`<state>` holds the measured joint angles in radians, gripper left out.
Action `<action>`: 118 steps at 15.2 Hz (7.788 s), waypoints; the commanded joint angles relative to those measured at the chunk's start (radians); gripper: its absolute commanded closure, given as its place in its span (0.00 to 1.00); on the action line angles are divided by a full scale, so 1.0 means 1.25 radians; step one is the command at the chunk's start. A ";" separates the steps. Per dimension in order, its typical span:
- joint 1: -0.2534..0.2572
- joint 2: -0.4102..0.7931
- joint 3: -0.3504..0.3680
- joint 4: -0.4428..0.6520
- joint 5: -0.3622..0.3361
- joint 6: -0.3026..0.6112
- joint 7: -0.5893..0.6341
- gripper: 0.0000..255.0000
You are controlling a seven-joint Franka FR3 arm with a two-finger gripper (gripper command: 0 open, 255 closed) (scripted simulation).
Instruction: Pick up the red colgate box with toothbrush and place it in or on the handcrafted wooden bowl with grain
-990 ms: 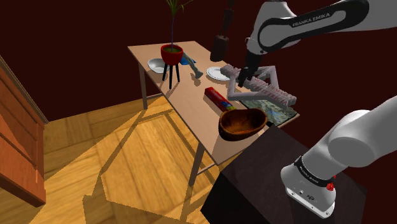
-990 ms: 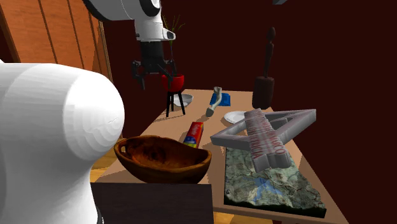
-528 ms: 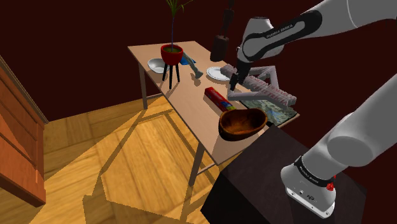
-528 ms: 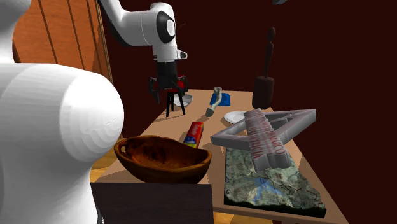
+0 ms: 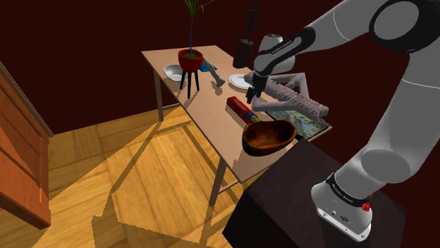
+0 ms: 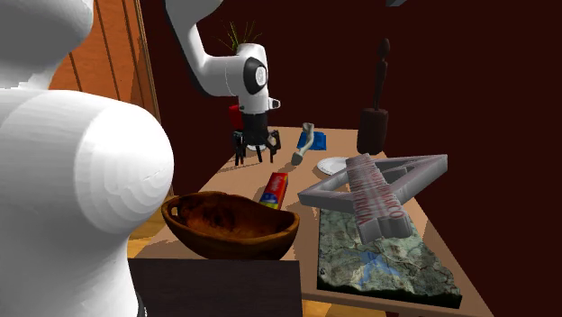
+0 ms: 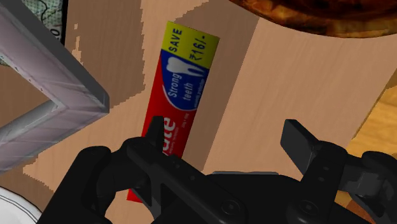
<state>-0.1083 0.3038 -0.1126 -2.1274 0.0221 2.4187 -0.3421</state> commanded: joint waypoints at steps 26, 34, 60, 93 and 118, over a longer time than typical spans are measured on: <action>-0.070 0.432 0.026 0.377 0.052 0.051 -0.064 0.00; -0.070 0.432 0.026 0.377 0.052 0.051 -0.064 1.00; -0.058 0.239 0.010 0.338 0.036 -0.103 -0.055 1.00; -0.015 -0.288 0.003 -0.194 -0.031 -0.095 0.012 1.00; -0.008 -0.347 0.014 -0.462 -0.044 0.115 0.043 1.00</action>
<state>-0.1188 -0.1306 -0.0953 -2.7048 -0.0332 2.5606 -0.2883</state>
